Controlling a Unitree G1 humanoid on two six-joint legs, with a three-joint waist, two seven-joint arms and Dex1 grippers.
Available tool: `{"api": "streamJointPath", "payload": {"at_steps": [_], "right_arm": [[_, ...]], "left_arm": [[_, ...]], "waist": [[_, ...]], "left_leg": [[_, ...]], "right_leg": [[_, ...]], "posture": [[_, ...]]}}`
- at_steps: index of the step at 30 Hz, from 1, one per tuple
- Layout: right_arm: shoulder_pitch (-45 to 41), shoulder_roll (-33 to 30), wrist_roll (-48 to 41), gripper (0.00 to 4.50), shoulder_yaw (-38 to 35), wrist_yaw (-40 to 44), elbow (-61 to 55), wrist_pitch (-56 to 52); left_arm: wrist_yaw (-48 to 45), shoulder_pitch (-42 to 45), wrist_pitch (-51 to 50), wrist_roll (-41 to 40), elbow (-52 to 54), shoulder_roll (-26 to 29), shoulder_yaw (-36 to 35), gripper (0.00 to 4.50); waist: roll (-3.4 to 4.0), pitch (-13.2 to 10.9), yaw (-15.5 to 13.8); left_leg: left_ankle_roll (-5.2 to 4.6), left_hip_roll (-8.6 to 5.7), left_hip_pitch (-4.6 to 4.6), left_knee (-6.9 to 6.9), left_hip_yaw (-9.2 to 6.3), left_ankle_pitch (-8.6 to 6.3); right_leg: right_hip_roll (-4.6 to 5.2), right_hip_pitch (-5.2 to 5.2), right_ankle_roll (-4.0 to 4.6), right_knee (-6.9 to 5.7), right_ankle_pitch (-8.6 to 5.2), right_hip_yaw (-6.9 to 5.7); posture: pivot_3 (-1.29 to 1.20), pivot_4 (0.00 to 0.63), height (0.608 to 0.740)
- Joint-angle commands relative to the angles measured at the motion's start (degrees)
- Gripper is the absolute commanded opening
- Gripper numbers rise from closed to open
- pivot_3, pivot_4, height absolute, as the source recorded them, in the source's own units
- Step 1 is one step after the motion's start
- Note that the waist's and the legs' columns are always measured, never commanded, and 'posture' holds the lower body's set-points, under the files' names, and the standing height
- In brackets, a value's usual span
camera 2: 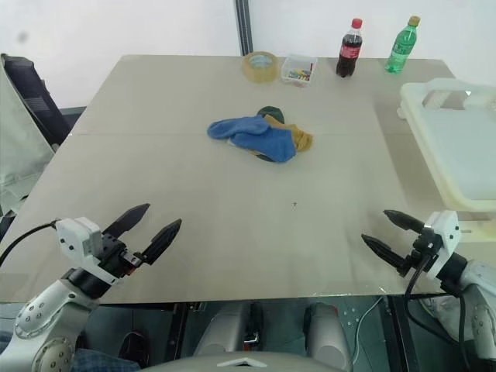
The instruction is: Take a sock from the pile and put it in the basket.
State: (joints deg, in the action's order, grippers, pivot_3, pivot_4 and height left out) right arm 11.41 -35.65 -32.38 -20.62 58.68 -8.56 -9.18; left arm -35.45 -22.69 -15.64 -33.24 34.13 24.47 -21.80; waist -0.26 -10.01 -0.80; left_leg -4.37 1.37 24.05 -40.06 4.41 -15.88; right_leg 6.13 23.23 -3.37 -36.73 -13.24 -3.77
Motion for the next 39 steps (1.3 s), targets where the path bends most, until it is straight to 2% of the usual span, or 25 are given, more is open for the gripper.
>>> {"api": "streamJointPath", "payload": {"at_steps": [1, 5, 9, 13, 15, 17, 23, 28, 33, 39], "right_arm": [[-3.7, 0.5, -0.4, 4.46, 1.0, -2.0, -3.2, 0.4], [-11.8, 2.1, 2.4, 4.46, 6.5, -6.6, -4.8, -1.5], [-24.6, 6.8, 9.0, 4.46, 14.9, -13.7, -2.1, -2.9], [-36.5, 13.2, 14.0, 4.46, 20.5, -17.4, 6.5, -1.0], [-44.7, 14.9, 21.2, 4.46, 24.7, -20.9, 16.8, -0.1], [-54.5, 19.0, 23.5, 4.46, 26.9, -22.2, 29.9, -1.3], [-69.4, 29.2, 23.9, 4.46, 26.3, -24.5, 51.9, -4.0], [-78.3, 34.3, 22.3, 4.46, 22.4, -25.4, 65.0, -4.6], [-84.4, 37.4, 20.5, 4.46, 17.5, -27.6, 73.7, -5.5], [-87.2, 39.1, 19.4, 4.46, 13.1, -30.9, 78.5, -7.4]], "left_arm": [[-1.9, 0.8, 1.6, -0.6, 0.4, 1.3, -0.1, 4.50], [-7.1, 1.8, 1.1, -4.7, 0.3, 4.4, -2.2, 4.50], [-12.2, 3.4, 0.9, -9.1, -1.3, 8.6, -5.5, 4.50], [-12.9, 6.2, 1.1, -8.8, -4.5, 11.0, -7.5, 4.50], [-13.2, 7.4, 1.1, -8.7, -5.5, 12.1, -8.4, 4.50], [-12.7, 8.4, 1.2, -8.4, -6.5, 12.9, -9.9, 4.50], [-10.5, 7.7, 1.7, -8.5, -5.0, 12.0, -13.2, 4.50], [-9.0, 4.4, 2.2, -8.5, -2.2, 10.4, -14.4, 4.50], [-7.4, 2.5, 2.3, -8.6, -0.2, 9.6, -15.7, 4.50], [-7.0, 1.0, 2.4, -8.9, 0.9, 9.5, -16.9, 4.50]], "waist": [[0.01, 0.0, 0.1], [0.03, 0.0, 0.2], [0.08, 0.0, 0.4], [0.09, 0.0, 0.7], [0.08, 0.0, 0.9], [0.05, 0.0, 1.5], [0.04, 0.0, 2.3], [0.04, 0.0, 2.9], [0.05, 0.0, 3.2], [0.05, 0.0, 3.2]], "left_leg": [[0.01, 0.00, -0.01, 0.00, 0.00, 0.00], [0.02, 0.05, -0.04, 0.00, 0.02, 0.01], [0.08, 0.09, -0.02, 0.00, 0.07, 0.05], [0.27, 0.07, 0.00, 0.01, 0.16, 0.17], [0.26, 0.03, 0.04, 0.01, 0.17, 0.18], [0.25, -0.03, 0.08, 0.00, 0.27, 0.19], [0.31, 0.05, 0.22, 0.13, 0.33, 0.23], [0.45, 0.03, 0.25, 0.60, 0.37, 0.30], [0.60, 0.04, 0.22, 0.74, 0.31, 0.39], [0.71, 0.06, 0.14, 0.83, 0.27, 0.44]], "right_leg": [[0.00, 0.00, 0.00, 0.00, 0.00, 0.01], [-0.02, 0.01, 0.01, -0.03, 0.00, 0.01], [-0.08, 0.10, 0.01, -0.07, 0.01, 0.02], [-0.18, 0.15, 0.01, -0.10, 0.01, 0.05], [-0.19, 0.16, 0.01, -0.09, 0.01, 0.04], [-0.17, 0.23, 0.00, -0.12, 0.02, 0.11], [-0.31, 0.37, -0.26, -0.19, 0.16, 0.13], [-0.30, 0.52, -0.26, -0.01, 0.16, 0.11], [-0.32, 0.56, -0.25, -0.01, 0.16, 0.08], [-0.33, 0.56, -0.21, -0.12, 0.16, 0.09]], "posture": [[0.00, 0.150, 0.735], [0.00, 0.150, 0.735], [0.00, 0.150, 0.735], [0.00, 0.150, 0.735], [0.00, 0.150, 0.735], [0.00, 0.150, 0.735], [0.00, 0.150, 0.735], [0.00, 0.150, 0.735], [0.00, 0.150, 0.735], [0.00, 0.150, 0.735]]}}
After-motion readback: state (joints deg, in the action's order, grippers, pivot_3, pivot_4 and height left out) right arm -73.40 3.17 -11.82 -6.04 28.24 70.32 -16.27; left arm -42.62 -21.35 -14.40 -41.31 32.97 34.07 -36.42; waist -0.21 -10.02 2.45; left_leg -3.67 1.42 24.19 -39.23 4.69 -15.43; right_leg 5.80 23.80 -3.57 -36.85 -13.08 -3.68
